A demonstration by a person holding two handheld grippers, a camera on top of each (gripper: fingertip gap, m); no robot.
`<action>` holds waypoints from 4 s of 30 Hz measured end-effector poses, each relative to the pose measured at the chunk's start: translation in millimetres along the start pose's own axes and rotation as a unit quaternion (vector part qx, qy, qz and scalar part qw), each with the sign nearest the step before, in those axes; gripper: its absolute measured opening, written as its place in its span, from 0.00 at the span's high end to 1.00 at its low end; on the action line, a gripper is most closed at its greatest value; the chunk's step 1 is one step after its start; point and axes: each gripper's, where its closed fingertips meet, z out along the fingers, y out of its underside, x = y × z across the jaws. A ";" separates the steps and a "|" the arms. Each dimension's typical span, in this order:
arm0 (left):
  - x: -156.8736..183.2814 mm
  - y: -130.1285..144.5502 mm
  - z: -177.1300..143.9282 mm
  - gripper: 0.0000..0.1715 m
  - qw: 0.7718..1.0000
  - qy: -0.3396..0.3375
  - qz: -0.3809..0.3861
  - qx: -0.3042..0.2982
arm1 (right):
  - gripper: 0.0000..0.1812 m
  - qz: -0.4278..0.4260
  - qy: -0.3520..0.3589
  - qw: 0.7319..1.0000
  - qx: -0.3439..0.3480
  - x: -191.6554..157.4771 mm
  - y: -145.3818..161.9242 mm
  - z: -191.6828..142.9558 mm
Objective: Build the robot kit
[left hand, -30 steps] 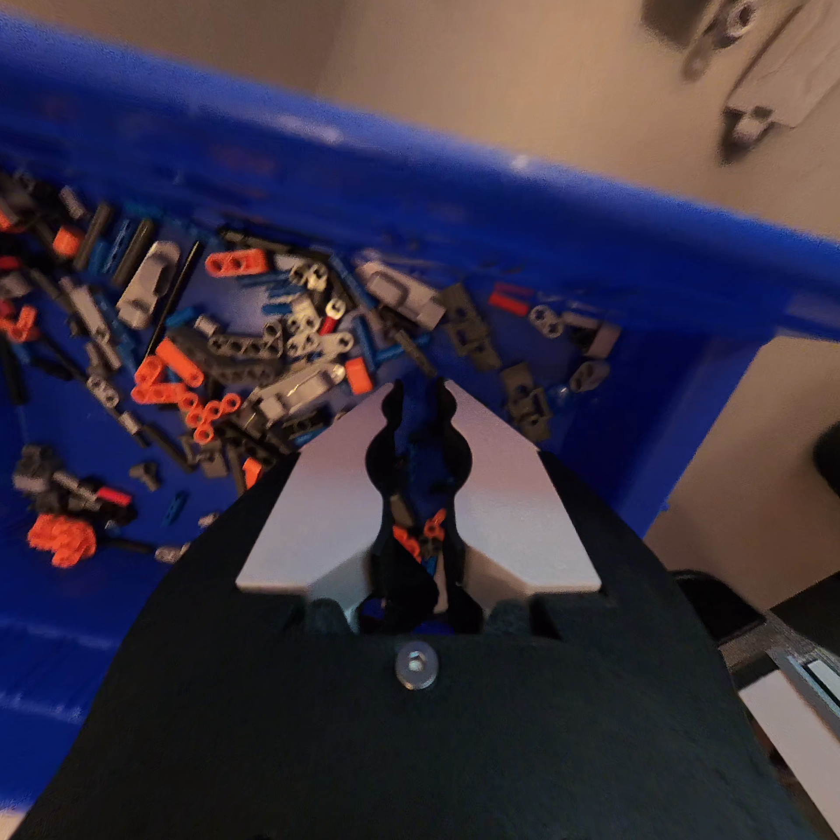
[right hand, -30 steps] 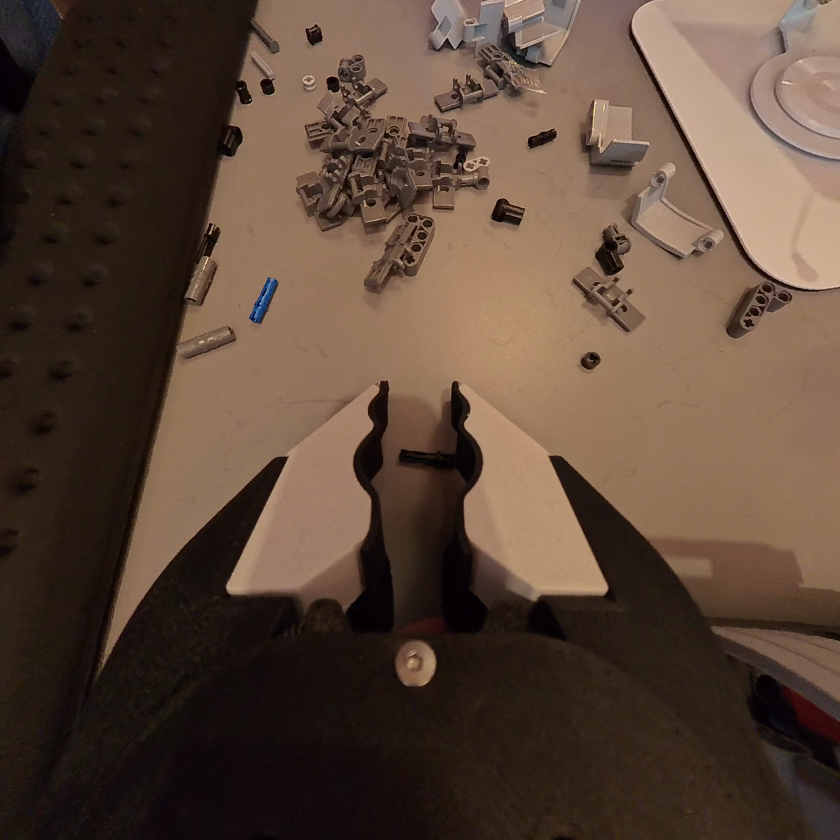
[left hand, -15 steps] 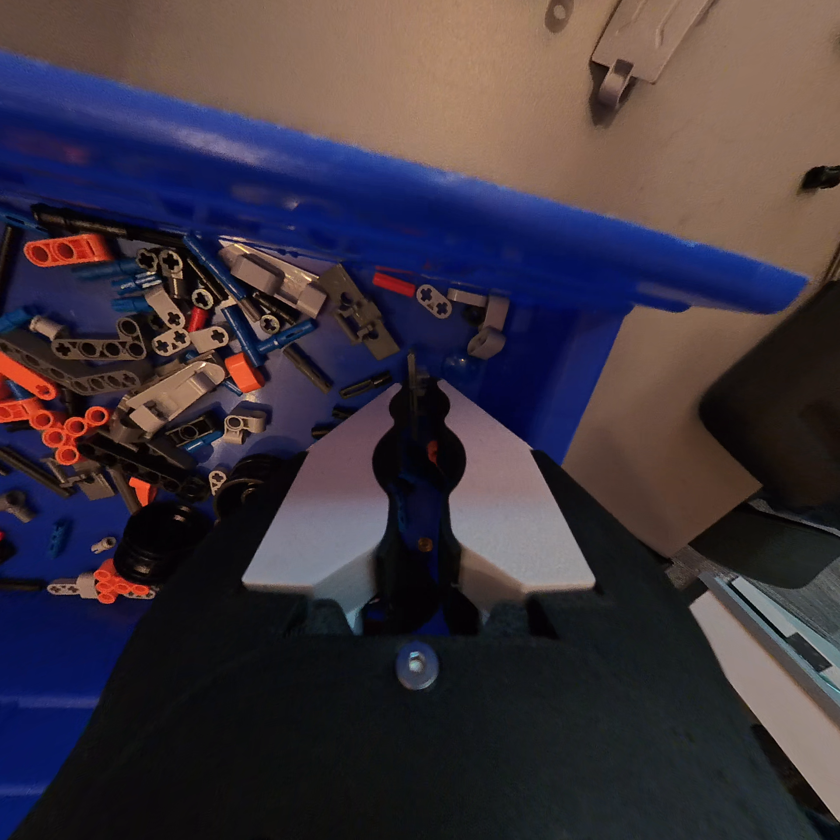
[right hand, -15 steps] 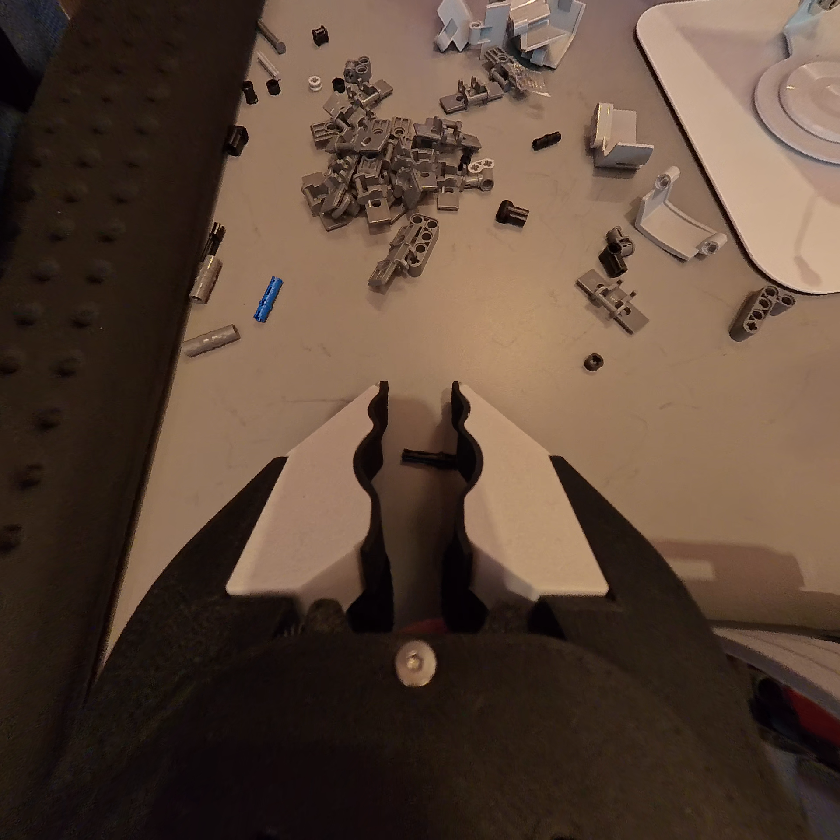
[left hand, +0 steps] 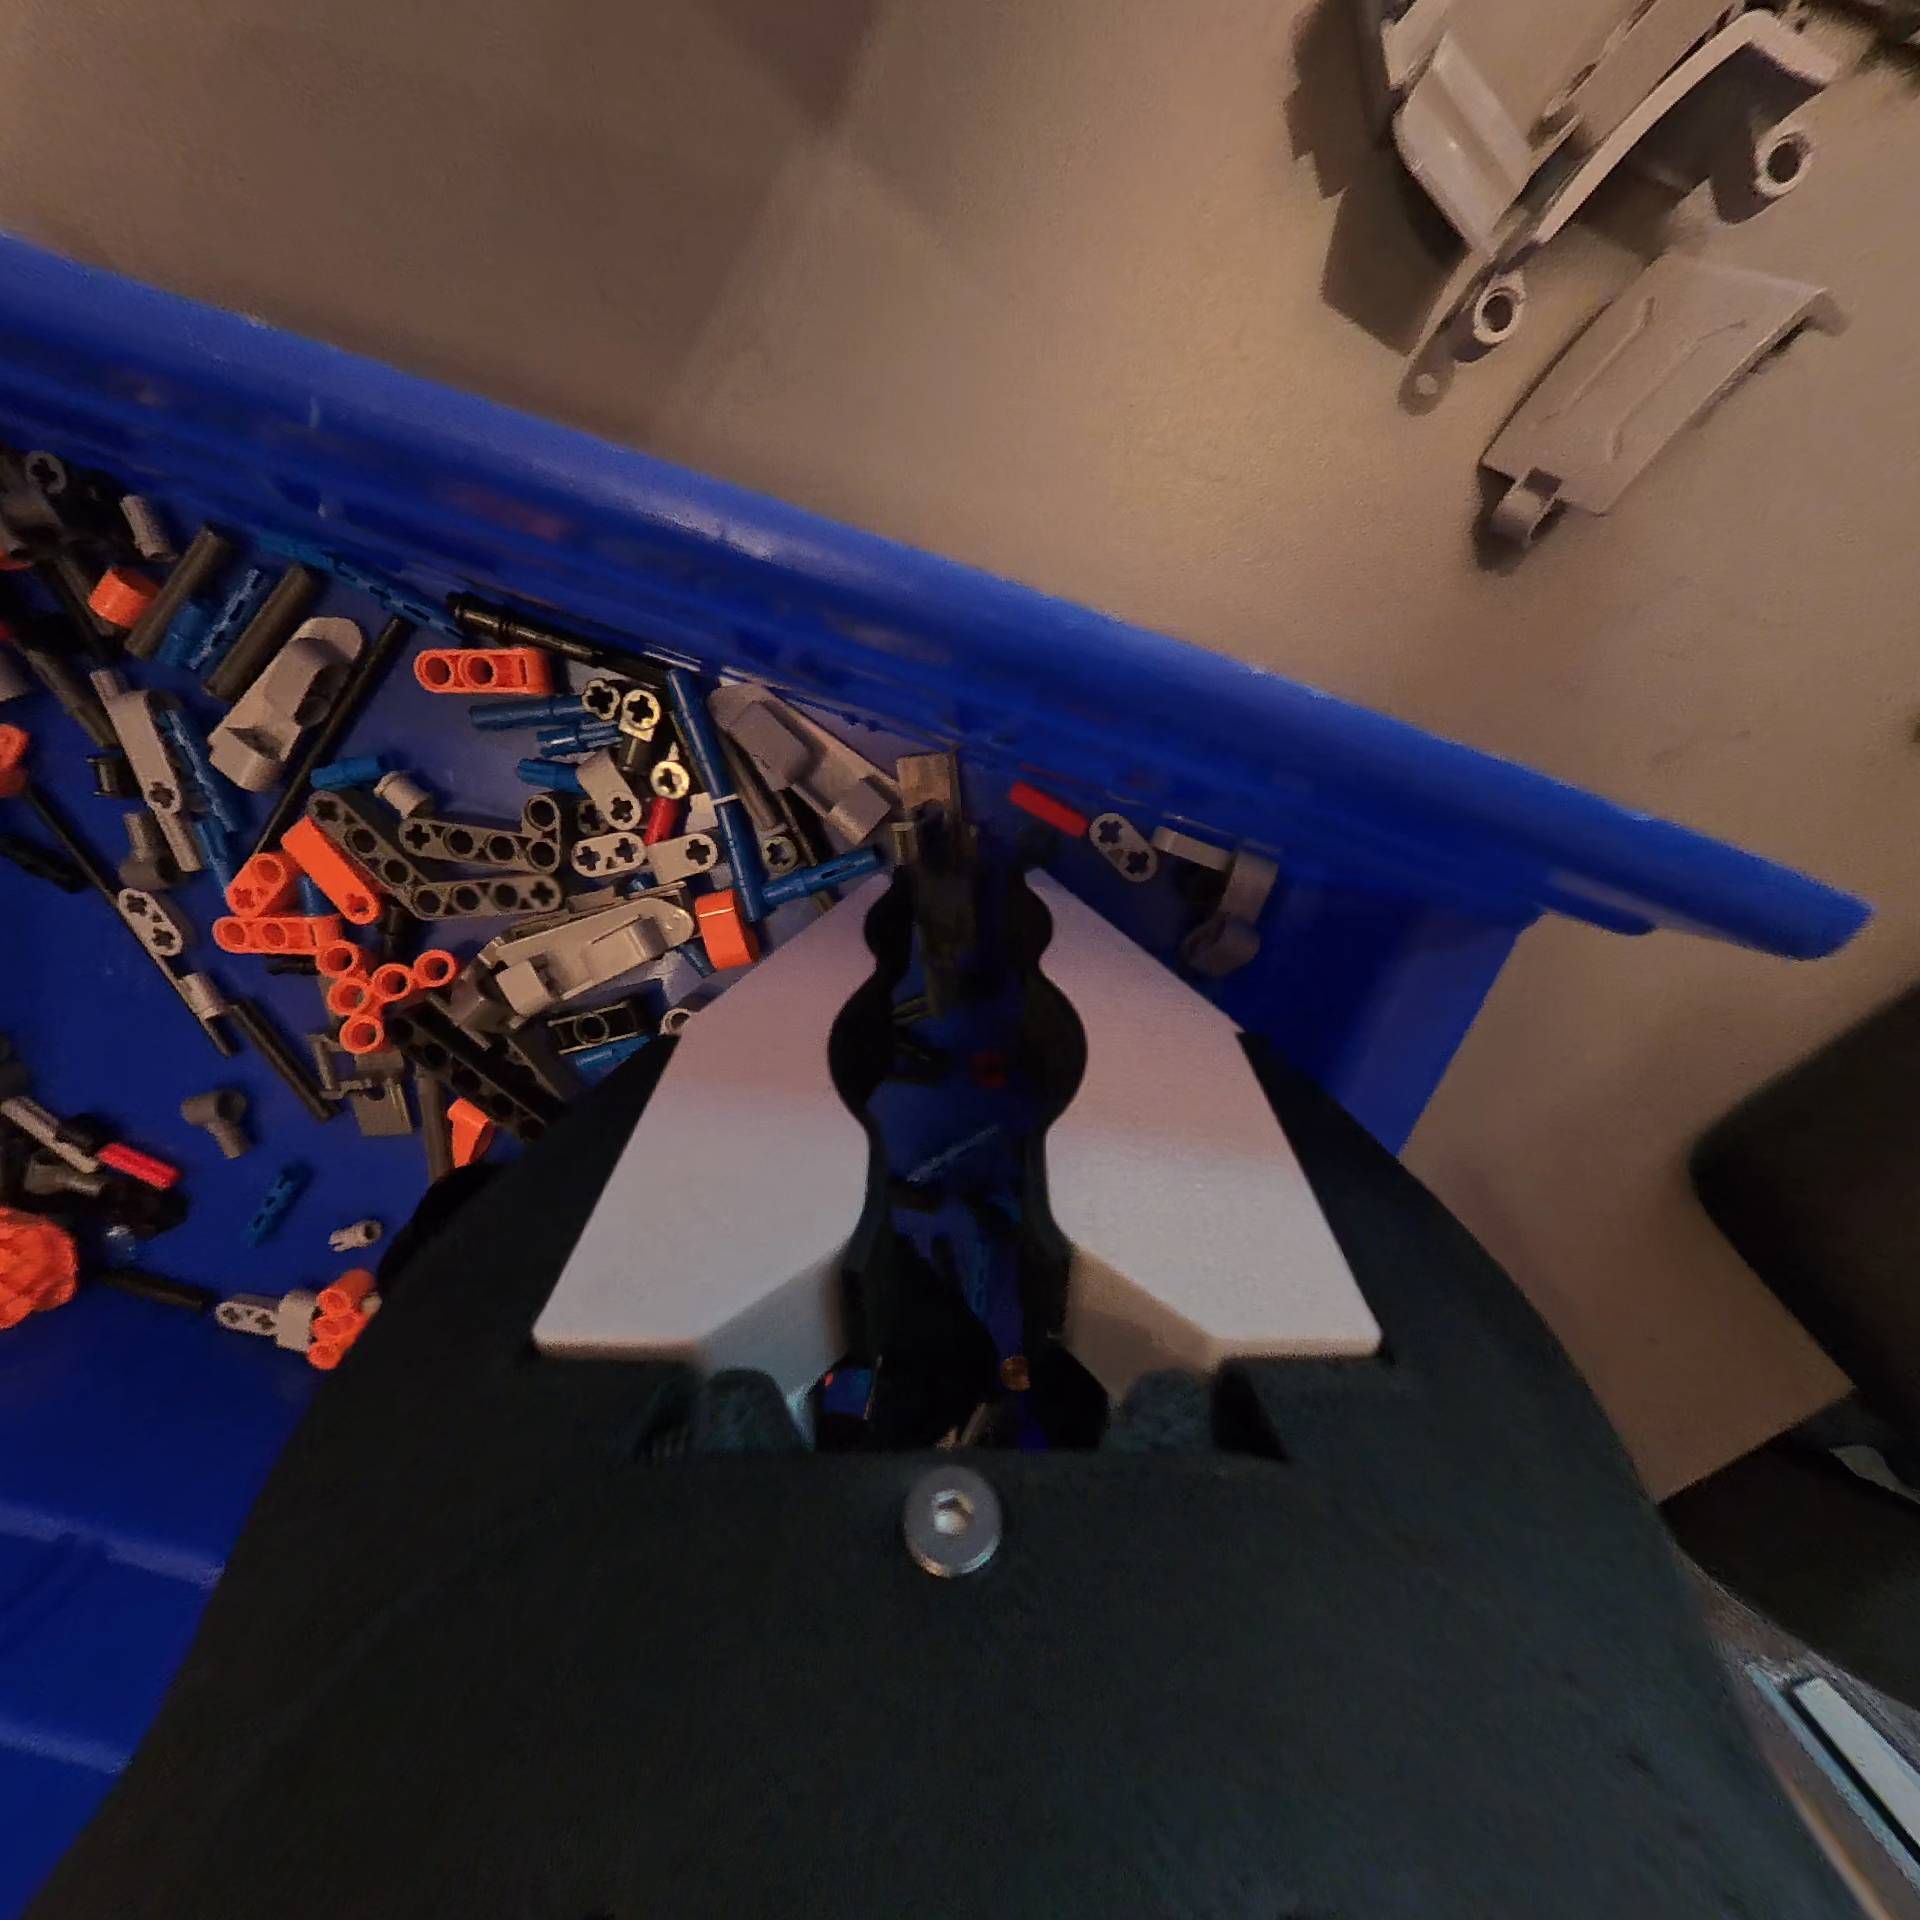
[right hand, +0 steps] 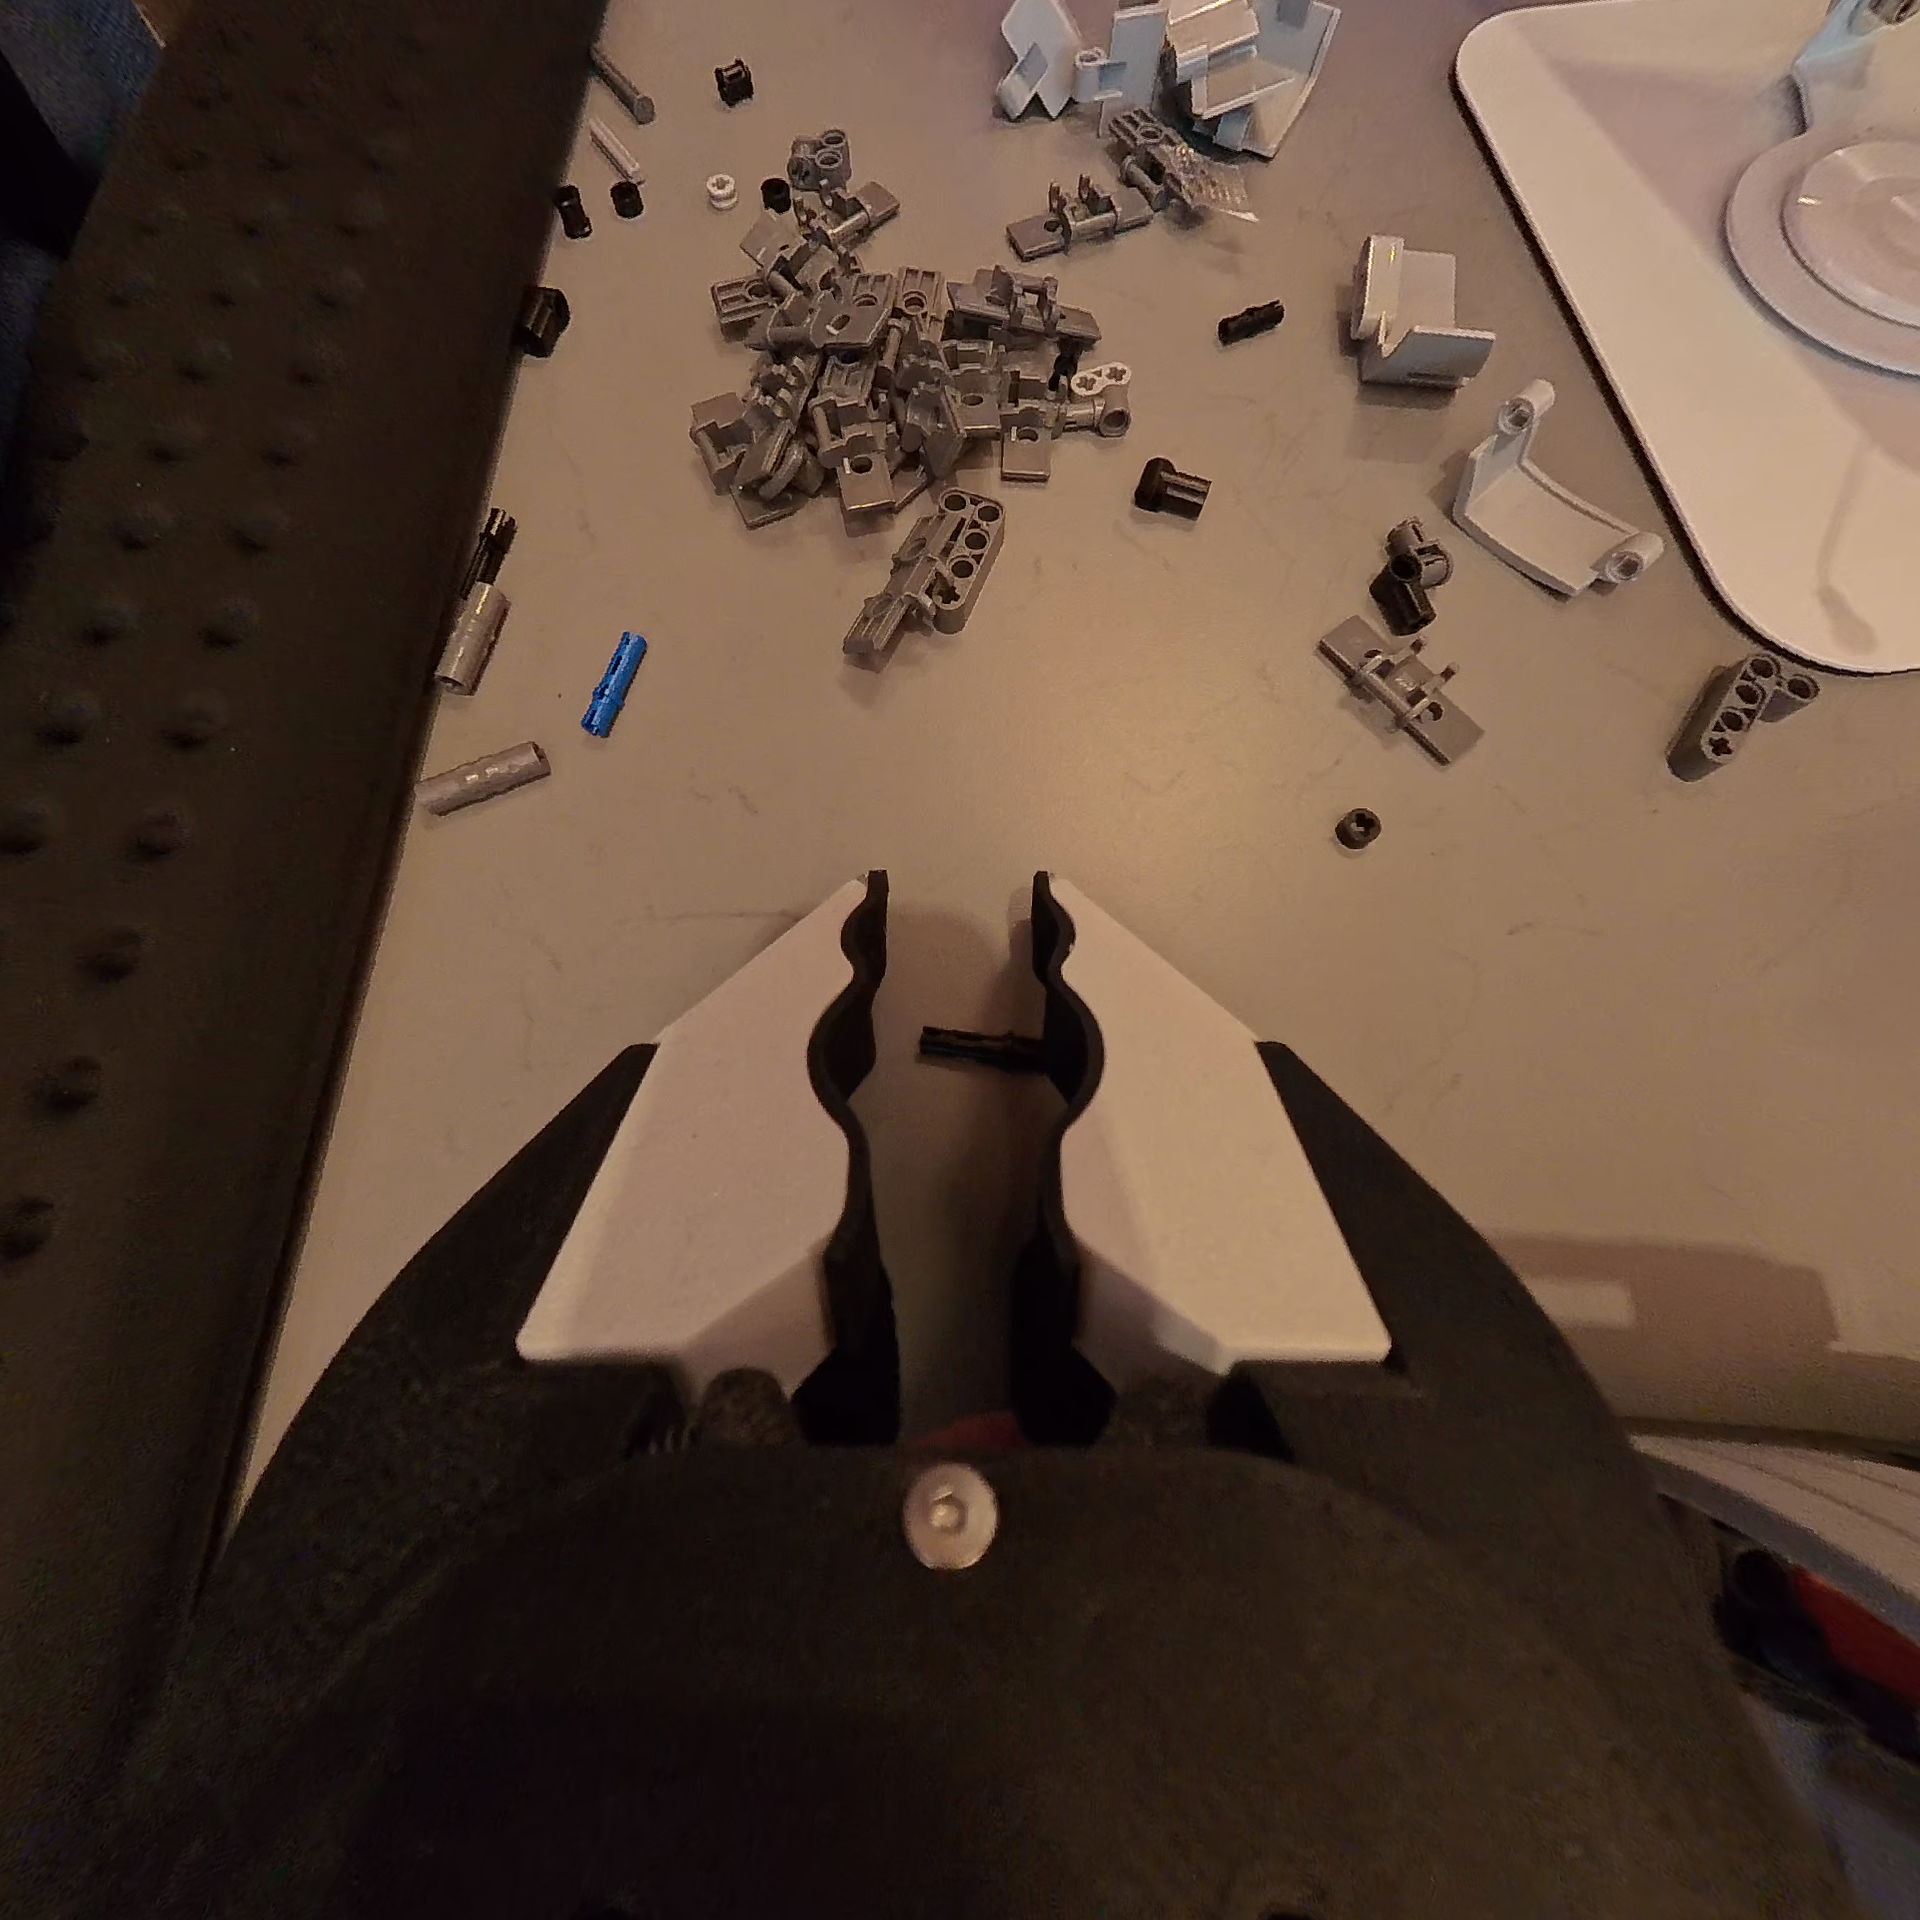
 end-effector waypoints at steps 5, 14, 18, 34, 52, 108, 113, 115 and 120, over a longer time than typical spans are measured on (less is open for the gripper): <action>3.1 3.3 1.7 0.83 1.000 -0.019 0.017 -0.013 | 0.86 0.000 -0.001 1.000 0.001 -0.1 -0.2 -0.1; -10.6 0.6 5.7 0.88 0.994 -0.093 0.060 -0.015 | 0.86 -0.003 -0.001 1.000 0.000 -0.8 0.1 0.1; -13.4 0.0 5.8 0.89 0.993 -0.094 0.066 -0.002 | 0.86 -0.005 -0.001 1.000 0.000 -1.3 0.2 0.1; 8.0 -39.7 -109.5 0.89 0.990 -0.065 0.073 0.103 | 0.86 -0.001 -0.003 1.000 0.000 -0.8 0.4 0.3; 216.5 -125.8 17.7 0.84 0.955 0.123 0.255 0.085 | 0.86 -0.015 0.002 1.000 -0.006 -3.6 1.8 0.7; -5.2 133.6 -50.0 0.94 0.928 0.148 0.159 -0.304 | 0.86 -0.014 -0.001 1.000 0.000 -4.2 0.6 -0.1; -18.1 107.9 -67.9 0.94 0.951 0.105 0.155 -0.247 | 0.86 -0.014 -0.001 1.000 0.001 -4.0 0.6 -0.1; -18.5 86.1 -80.7 0.94 0.961 0.083 0.166 -0.206 | 0.86 -0.013 -0.001 1.000 0.000 -3.9 0.6 -0.1; 25.8 20.3 -112.0 0.93 0.967 0.078 0.224 -0.091 | 0.86 -0.014 -0.002 1.000 -0.001 -4.3 0.9 0.1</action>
